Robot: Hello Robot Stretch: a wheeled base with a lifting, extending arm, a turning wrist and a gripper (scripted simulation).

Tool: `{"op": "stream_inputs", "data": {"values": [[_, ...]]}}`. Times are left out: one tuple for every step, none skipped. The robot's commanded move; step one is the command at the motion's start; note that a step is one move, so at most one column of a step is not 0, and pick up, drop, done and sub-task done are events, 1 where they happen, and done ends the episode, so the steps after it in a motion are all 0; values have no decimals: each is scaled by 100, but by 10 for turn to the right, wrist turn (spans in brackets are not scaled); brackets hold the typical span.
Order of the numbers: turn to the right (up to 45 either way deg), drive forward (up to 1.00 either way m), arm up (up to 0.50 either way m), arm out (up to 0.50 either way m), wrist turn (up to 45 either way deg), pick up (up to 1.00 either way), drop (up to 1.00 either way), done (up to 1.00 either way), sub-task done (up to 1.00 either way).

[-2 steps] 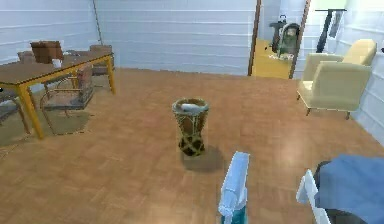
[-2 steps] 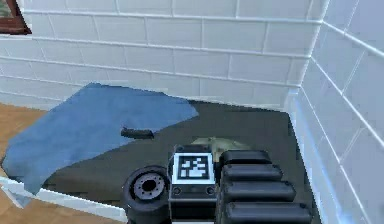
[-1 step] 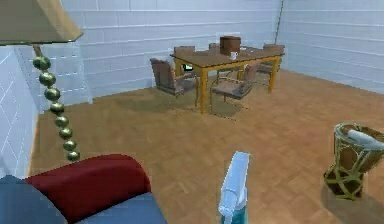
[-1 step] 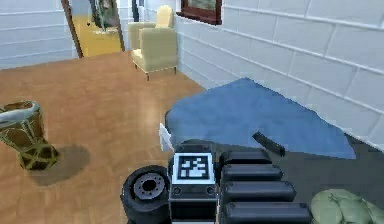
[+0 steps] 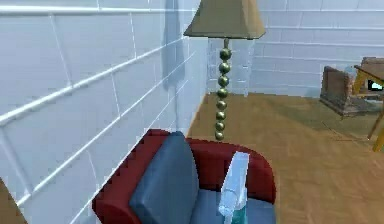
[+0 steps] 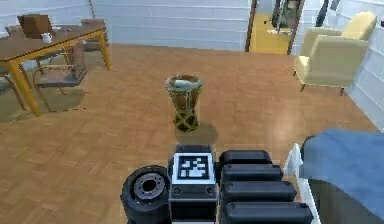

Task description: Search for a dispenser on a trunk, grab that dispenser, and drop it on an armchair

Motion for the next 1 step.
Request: {"op": "stream_inputs", "data": {"values": [[-450, 0, 0, 0, 0, 0, 0, 0, 0]]}}
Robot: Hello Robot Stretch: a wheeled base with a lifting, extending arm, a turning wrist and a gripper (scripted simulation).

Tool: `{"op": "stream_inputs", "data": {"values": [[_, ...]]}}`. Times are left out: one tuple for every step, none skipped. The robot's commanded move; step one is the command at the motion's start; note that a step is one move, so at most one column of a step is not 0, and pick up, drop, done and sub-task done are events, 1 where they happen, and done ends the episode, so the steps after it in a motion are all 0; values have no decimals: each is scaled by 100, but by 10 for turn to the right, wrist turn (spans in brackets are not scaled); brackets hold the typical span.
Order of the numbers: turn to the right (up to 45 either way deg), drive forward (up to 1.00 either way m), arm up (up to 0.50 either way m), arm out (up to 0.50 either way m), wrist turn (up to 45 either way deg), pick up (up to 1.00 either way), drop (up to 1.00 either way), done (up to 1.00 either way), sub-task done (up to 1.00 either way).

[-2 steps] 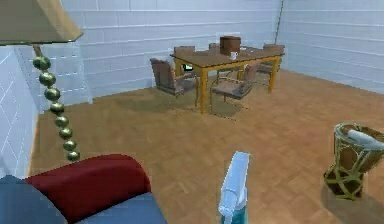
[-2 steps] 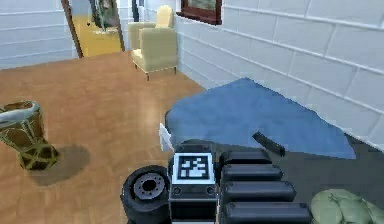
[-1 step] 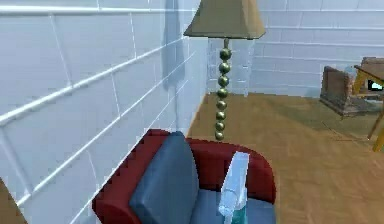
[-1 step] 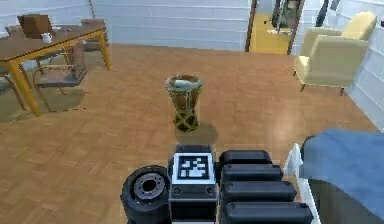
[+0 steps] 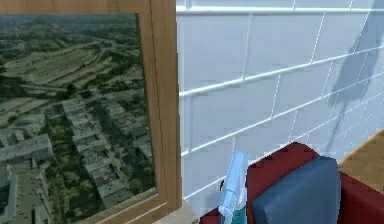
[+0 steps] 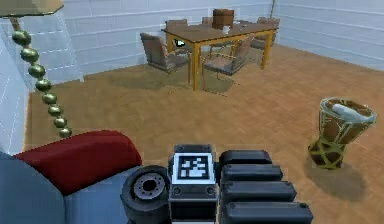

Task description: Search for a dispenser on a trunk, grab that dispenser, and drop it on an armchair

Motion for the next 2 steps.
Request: {"op": "stream_inputs", "data": {"values": [[-120, 0, 0, 0, 0, 0, 0, 0, 0], [0, 0, 0, 48, 0, 0, 0, 0, 0]]}}
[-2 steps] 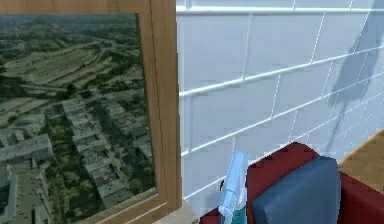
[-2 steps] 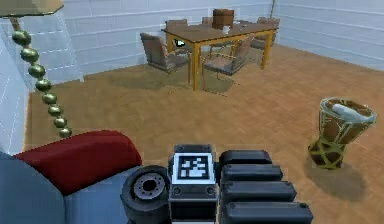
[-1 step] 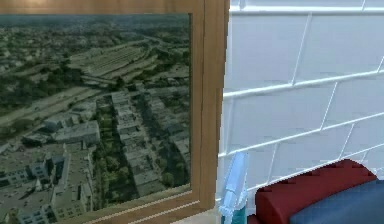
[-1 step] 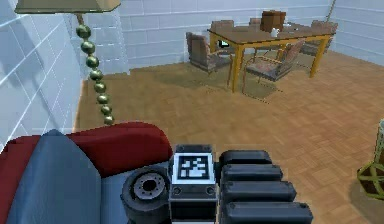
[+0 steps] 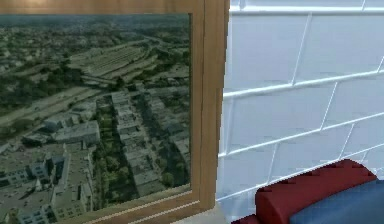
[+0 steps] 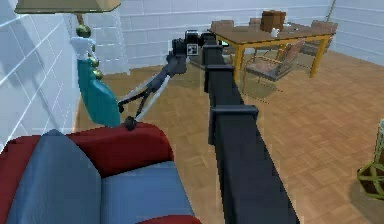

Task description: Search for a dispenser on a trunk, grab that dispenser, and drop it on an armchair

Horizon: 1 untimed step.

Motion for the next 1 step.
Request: {"op": "stream_inputs", "data": {"values": [[0, 0, 0, 0, 390, 0, 0, 0, 0]]}}
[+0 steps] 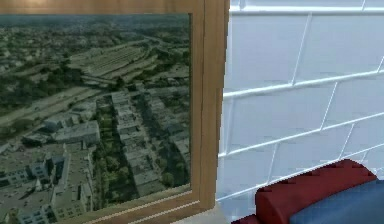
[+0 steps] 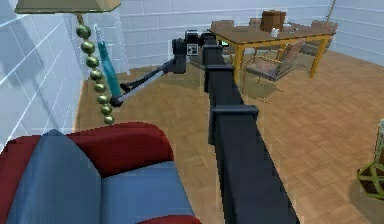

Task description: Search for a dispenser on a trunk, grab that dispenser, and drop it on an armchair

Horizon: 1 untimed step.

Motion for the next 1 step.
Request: {"op": "stream_inputs", "data": {"values": [[0, 0, -46, 0, 0, 0, 0, 0, 0]]}}
